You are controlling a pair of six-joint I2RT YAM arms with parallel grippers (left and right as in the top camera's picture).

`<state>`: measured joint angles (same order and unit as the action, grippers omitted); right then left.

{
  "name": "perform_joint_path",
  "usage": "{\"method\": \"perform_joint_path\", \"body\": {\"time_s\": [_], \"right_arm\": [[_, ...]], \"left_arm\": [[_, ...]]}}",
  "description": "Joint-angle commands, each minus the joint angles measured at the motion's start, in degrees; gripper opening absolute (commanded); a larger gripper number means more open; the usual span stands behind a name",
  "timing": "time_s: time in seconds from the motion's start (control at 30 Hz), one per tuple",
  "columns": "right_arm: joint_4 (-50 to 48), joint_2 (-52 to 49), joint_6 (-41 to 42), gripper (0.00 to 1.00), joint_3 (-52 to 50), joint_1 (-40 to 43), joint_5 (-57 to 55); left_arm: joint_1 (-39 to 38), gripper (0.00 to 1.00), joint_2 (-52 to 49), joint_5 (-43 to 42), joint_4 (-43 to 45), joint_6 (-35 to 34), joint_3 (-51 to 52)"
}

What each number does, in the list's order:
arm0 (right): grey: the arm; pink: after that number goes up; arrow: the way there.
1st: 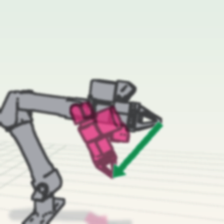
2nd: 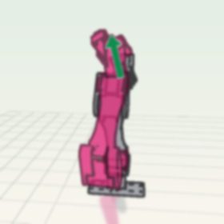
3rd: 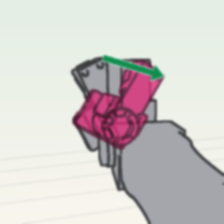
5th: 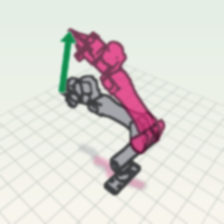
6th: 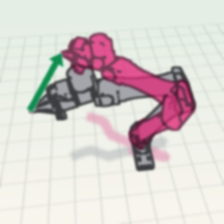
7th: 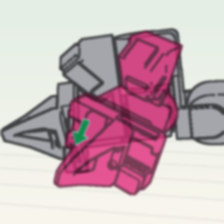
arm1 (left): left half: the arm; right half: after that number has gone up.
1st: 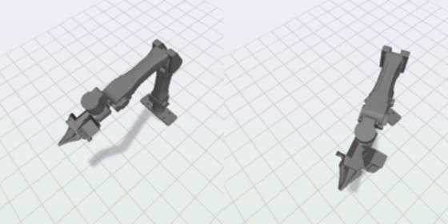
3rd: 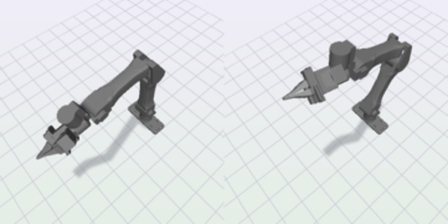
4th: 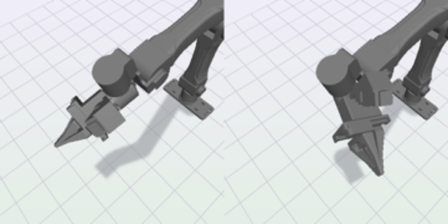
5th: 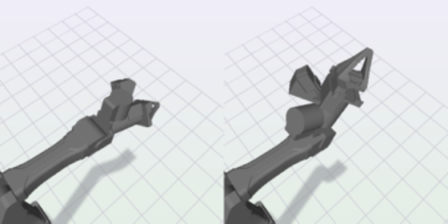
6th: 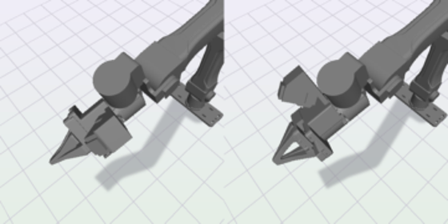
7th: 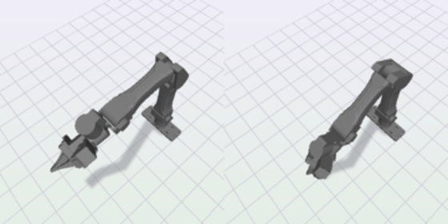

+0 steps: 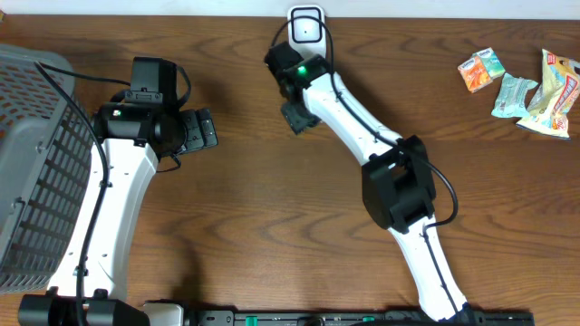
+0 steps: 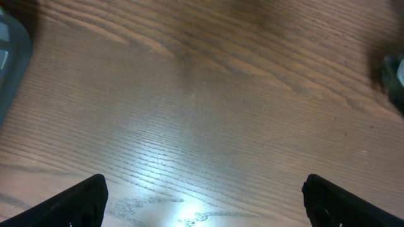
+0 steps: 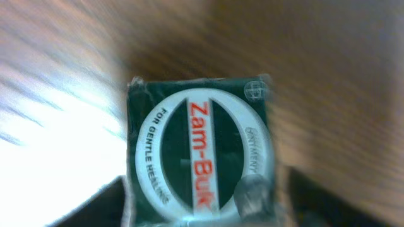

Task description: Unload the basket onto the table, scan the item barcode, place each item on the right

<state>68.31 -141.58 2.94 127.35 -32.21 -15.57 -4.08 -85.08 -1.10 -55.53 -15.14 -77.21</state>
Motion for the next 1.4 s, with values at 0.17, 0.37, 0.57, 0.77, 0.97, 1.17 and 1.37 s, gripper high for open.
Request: {"method": "perform_joint_path", "body": {"time_s": [0.17,0.37,0.57,0.77,0.97,1.17,1.37], "right_arm": [[3.9,1.9,1.1,0.99,0.0,6.4,8.6],[6.3,2.4,5.4,0.99,0.0,9.4,36.3],[9.3,2.4,17.5,0.95,0.0,11.0,43.4],[6.7,2.4,28.0,0.64,0.0,9.7,38.0],[5.2,2.4,46.5,0.75,0.0,8.3,23.1],[1.5,2.1,54.5,0.99,0.0,7.5,19.9],[1.5,1.7,64.4,0.99,-0.2,6.7,13.6]], "left_arm": [[0.0,0.98,-0.3,0.7,-0.1,0.3,-0.2],[0.0,0.98,-0.3,0.7,-0.1,0.3,-0.2],[0.0,0.97,-0.3,0.7,-0.1,0.3,-0.2],[0.0,0.98,-0.3,0.7,-0.1,0.3,-0.2],[0.0,0.98,-0.3,0.7,-0.1,0.3,-0.2],[0.0,0.98,-0.3,0.7,-0.1,0.3,-0.2],[0.0,0.98,-0.3,0.7,-0.1,0.3,-0.2]]}}
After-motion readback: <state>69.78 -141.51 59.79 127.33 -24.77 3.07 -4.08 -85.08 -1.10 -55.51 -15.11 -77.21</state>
